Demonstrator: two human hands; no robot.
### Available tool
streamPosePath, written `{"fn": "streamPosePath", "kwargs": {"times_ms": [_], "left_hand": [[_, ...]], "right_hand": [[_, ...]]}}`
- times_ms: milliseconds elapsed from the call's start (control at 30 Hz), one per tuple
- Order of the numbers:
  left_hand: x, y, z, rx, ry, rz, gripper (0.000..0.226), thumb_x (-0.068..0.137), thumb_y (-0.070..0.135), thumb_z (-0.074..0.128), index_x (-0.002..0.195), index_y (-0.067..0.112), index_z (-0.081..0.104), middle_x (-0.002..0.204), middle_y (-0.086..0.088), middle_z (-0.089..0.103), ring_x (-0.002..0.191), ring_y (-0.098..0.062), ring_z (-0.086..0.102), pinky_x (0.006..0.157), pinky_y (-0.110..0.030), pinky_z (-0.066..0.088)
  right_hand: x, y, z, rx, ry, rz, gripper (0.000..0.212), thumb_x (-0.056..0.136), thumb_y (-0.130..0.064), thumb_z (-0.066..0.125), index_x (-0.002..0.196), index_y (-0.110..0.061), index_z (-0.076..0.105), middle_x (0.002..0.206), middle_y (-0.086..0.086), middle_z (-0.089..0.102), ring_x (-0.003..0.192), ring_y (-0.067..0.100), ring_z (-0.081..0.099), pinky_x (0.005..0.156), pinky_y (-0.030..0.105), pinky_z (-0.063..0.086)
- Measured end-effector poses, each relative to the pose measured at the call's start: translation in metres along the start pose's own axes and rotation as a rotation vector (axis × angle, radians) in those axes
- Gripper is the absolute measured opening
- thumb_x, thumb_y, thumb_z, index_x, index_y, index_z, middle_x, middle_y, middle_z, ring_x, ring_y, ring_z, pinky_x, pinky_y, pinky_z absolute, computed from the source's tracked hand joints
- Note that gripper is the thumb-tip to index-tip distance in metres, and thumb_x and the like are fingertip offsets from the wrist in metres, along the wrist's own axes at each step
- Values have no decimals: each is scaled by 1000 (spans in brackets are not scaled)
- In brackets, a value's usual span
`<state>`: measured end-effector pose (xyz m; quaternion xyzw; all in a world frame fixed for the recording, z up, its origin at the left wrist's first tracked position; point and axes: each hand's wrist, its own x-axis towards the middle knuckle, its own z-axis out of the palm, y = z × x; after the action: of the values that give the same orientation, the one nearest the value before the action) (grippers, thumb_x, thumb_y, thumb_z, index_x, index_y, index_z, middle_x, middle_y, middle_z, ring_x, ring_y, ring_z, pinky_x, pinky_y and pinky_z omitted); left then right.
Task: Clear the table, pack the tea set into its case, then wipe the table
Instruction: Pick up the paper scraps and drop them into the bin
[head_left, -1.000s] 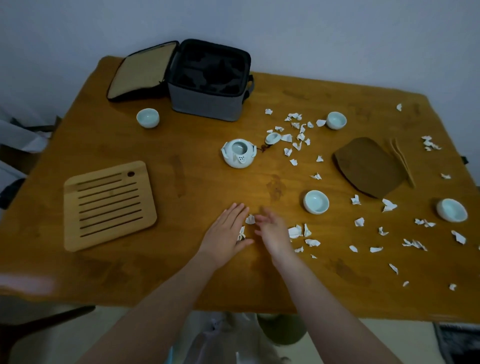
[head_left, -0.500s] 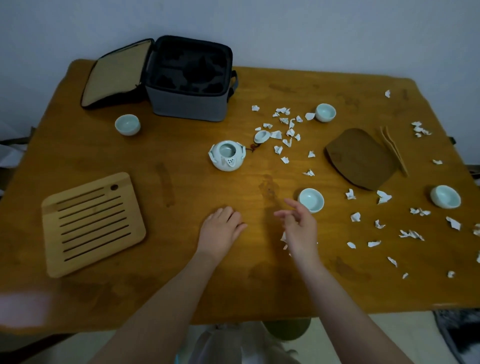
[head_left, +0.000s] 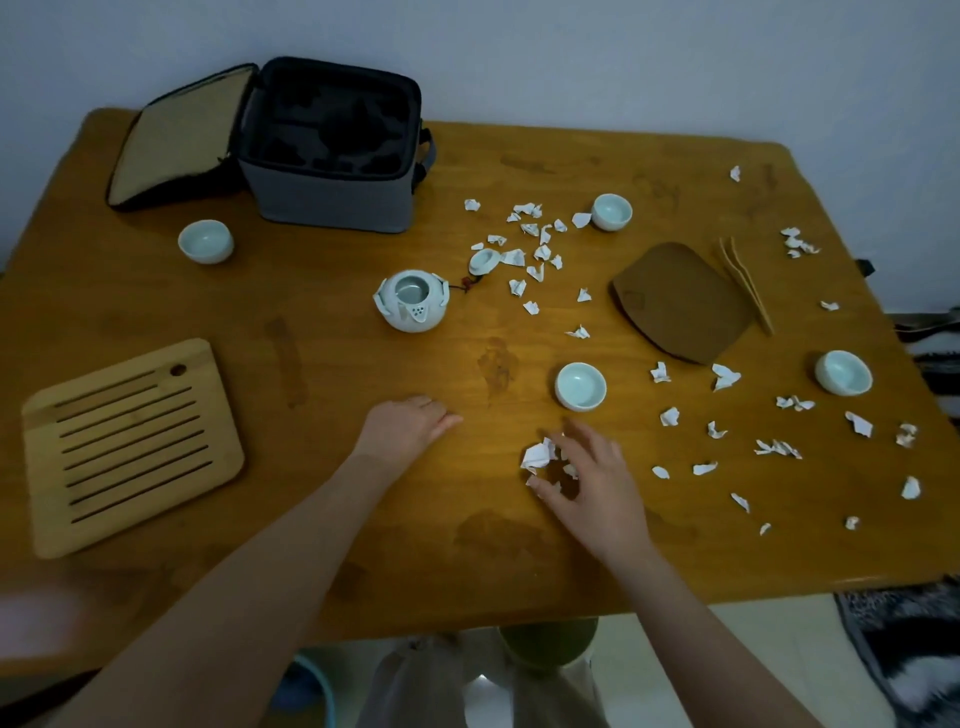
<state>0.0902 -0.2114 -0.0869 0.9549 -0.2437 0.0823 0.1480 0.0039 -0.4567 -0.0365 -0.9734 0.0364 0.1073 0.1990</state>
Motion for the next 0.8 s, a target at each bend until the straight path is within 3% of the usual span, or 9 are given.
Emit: {"fn": "streamPosePath", "kwargs": {"times_ms": [67,200,333,433,567,700,800], "left_hand": [[2,6,-5,-135,12,-253,46,97,46,41,60,19,39,54,5,36,47,-11,37,45,-27,29],[7,25,-18,-546,157,-743,46,99,45,42,63,15,42,57,1,37,52,-10,32,53,-26,30],[17,50,-35,-1136,379,-1231,49,98,48,44,61,17,40,53,2,32,47,-11,29,47,-27,26],[20,60,-38,-1594,424,-1591,46,95,52,48,66,17,45,51,4,35,41,-9,32,39,-23,27],[15,72,-29,-1804,473,-1701,46,94,53,50,65,17,44,50,6,36,36,-6,31,32,-19,26],[15,83,-29,-1946,477,-1755,50,97,52,44,61,17,40,53,4,36,30,-6,28,28,-16,21],[17,91,-31,-2074,521,-1770,50,100,49,39,61,18,38,58,2,51,27,-6,25,26,-16,19]], "right_hand": [[-1,1,1,-89,-72,-58,71,84,-65,58,146,-39,36,157,-7,25,142,17,24,111,37,35],[4,3,0,-163,-133,-136,68,89,-51,60,150,-36,31,159,-4,22,144,18,21,114,35,31],[16,10,3,-148,-103,-223,50,95,-37,57,143,-32,45,153,-1,34,138,18,29,110,32,34],[26,16,6,-121,-75,-320,38,94,-25,61,132,-24,59,142,3,47,128,22,41,100,33,44],[37,19,10,-98,-11,-435,22,87,-11,69,108,-12,72,118,9,61,103,27,57,77,35,53],[41,17,16,-125,7,-496,22,73,0,78,93,-9,77,101,8,68,89,25,63,68,31,54],[42,16,16,-93,25,-506,24,65,3,83,84,-9,77,89,6,69,78,24,64,61,29,54]]}}
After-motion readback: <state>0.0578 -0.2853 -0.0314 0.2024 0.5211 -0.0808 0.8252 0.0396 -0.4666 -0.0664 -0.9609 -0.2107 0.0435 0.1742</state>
